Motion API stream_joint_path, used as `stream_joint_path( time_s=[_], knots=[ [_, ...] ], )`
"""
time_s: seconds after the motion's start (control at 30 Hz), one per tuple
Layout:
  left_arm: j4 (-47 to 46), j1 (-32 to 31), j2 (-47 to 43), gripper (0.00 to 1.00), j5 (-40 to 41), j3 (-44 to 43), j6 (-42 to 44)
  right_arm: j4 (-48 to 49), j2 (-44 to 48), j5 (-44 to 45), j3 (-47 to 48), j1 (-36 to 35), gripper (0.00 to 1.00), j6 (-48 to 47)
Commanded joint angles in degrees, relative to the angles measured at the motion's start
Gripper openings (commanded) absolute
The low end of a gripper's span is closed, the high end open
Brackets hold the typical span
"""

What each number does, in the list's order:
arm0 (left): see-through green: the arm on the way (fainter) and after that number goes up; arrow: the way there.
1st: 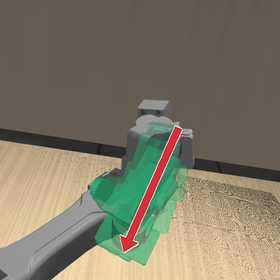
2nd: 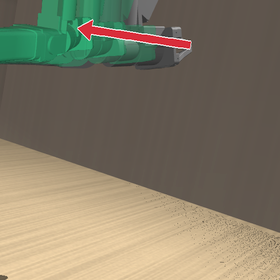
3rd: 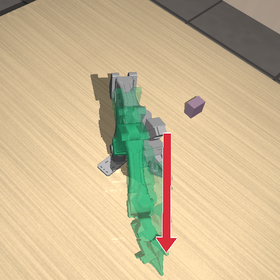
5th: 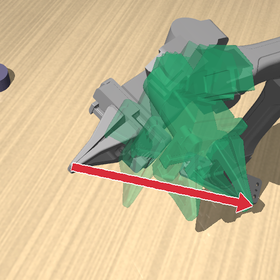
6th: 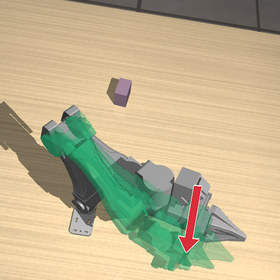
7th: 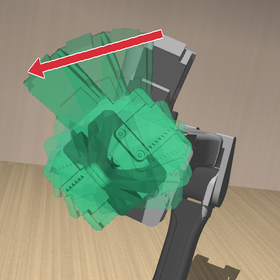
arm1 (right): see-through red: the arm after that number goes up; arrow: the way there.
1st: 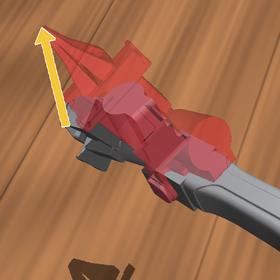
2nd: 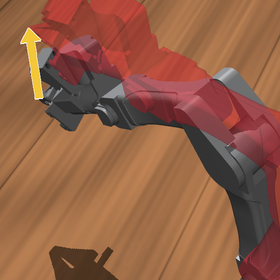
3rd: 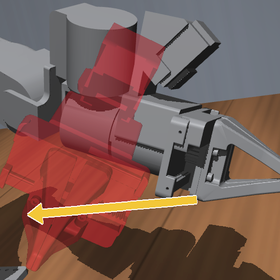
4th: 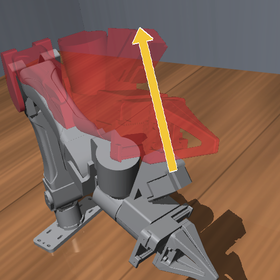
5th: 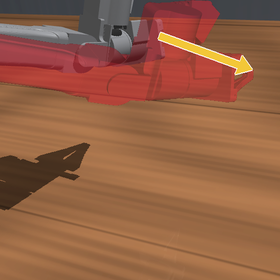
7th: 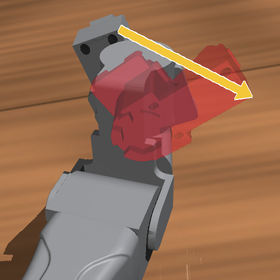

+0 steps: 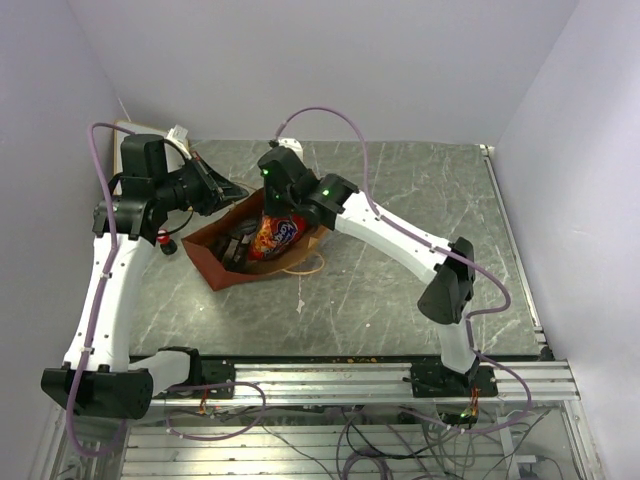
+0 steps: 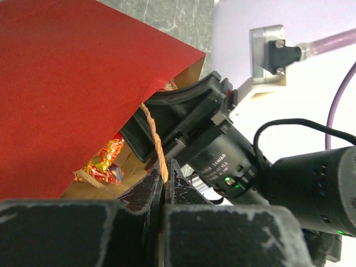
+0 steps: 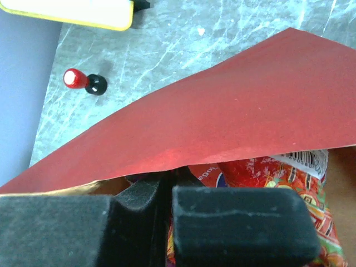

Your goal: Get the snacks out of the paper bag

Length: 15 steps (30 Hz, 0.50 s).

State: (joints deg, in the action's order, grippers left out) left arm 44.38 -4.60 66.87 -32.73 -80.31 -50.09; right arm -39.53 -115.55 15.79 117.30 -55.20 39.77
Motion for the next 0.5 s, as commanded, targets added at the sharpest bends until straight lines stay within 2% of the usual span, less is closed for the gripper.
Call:
stream_joint_path(
  time_s=[0.0, 0.47],
  knots=[
    [-1.0, 0.2, -0.3, 0.07, 0.6, -2.6, -0.9, 2.7, 5.4, -0.6, 4.0, -0.1, 0.0, -0.6],
    [0.7, 0.2, 1.2, 0.07, 1.1, -2.0, 0.2, 3.0, 13.1, -3.5, 9.1, 0.4, 0.0, -0.1]
  ],
)
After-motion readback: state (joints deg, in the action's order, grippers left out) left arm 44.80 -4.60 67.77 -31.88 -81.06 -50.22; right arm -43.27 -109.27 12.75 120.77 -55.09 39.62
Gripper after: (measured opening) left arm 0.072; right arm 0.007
